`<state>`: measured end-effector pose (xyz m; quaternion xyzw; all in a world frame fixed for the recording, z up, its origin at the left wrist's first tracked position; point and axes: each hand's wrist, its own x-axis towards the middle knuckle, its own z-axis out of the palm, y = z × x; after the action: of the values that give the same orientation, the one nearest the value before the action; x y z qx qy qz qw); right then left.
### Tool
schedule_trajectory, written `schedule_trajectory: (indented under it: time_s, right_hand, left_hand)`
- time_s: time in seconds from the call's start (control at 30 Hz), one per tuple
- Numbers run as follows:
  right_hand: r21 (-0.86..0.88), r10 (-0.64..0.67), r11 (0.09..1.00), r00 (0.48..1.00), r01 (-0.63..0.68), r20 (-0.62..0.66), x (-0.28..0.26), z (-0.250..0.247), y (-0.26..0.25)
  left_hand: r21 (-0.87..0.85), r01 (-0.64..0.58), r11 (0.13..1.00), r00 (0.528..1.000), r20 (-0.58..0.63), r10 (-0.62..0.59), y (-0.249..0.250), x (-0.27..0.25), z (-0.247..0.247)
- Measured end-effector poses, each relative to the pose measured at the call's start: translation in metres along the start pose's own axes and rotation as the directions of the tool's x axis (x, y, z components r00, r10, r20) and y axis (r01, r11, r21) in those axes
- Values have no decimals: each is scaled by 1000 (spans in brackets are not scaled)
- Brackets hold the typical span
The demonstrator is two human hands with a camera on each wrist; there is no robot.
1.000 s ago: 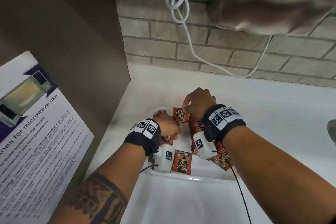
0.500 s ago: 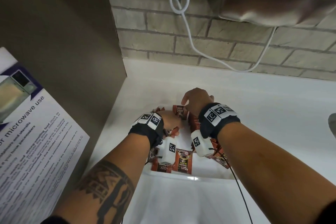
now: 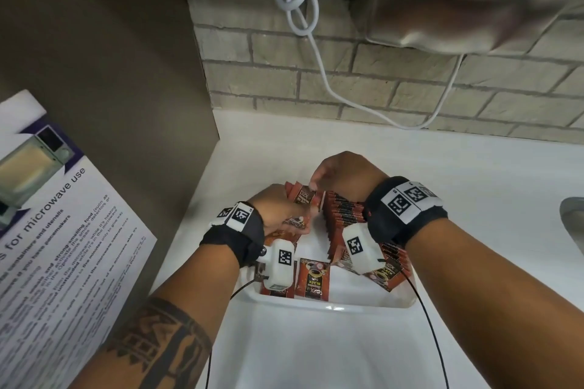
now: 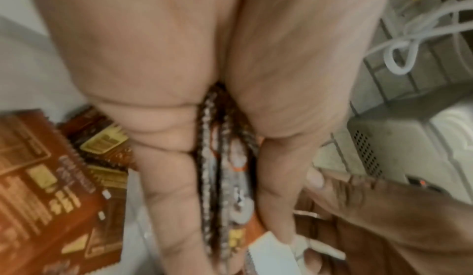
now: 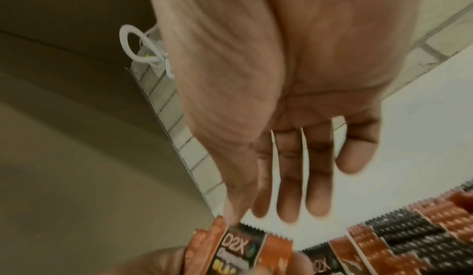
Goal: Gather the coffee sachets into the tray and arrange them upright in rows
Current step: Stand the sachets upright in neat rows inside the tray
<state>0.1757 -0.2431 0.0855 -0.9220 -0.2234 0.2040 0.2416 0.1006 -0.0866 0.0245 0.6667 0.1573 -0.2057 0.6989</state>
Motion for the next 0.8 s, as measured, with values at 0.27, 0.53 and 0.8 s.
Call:
schedule_trajectory:
  time_s: [0.27, 0.53, 0.8]
  right_hand:
    - [199, 36, 980, 999, -29, -32, -11, -6, -1]
    - [278, 4, 958, 968, 68, -251, -9, -6, -2]
    - [-9, 178, 983, 969, -182, -174, 17, 10, 4]
  left_hand:
    - [-124, -144, 982, 985, 74, 154, -1, -15, 0]
    - [50, -93, 994, 995, -33, 95, -2, -14, -3]
    - [519, 158, 840, 985, -20, -172, -5, -4, -3]
